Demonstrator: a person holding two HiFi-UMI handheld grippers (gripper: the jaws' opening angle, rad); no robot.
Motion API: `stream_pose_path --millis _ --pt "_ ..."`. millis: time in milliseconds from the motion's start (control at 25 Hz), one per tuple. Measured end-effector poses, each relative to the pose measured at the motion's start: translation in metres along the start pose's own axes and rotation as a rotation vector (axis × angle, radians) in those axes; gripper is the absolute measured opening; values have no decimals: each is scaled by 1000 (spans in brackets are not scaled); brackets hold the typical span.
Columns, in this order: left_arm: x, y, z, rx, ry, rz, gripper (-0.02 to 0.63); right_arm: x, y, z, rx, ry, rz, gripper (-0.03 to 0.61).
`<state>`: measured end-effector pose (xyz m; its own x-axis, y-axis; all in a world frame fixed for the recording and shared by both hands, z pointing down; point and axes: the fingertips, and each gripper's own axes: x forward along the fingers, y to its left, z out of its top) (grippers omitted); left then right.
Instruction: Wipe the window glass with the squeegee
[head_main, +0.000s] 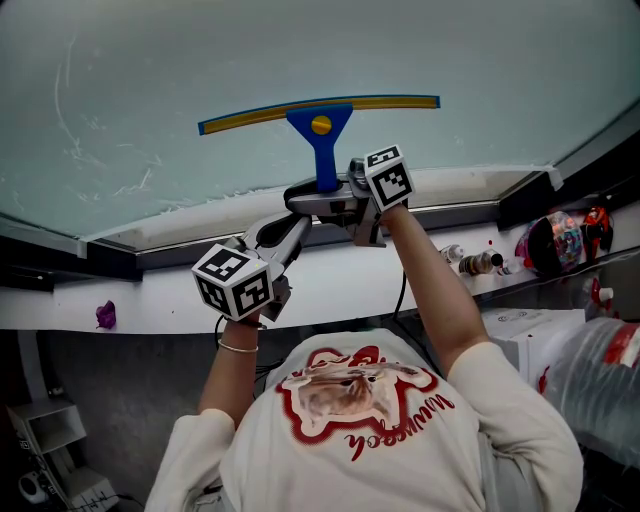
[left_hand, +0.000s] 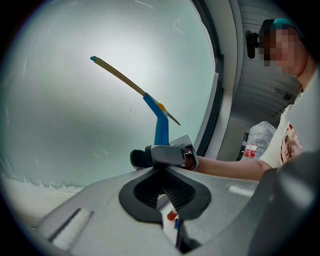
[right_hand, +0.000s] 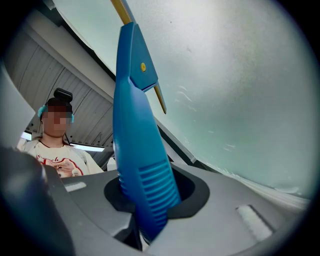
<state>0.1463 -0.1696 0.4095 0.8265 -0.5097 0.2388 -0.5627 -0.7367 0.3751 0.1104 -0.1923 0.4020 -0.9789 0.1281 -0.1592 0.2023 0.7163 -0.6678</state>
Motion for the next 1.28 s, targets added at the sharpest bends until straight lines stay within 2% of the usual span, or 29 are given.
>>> stream_pose_path --millis 1280 --pt "8 10 -30 -44 56 2 2 -6 -21 -25 52 6 2 112"
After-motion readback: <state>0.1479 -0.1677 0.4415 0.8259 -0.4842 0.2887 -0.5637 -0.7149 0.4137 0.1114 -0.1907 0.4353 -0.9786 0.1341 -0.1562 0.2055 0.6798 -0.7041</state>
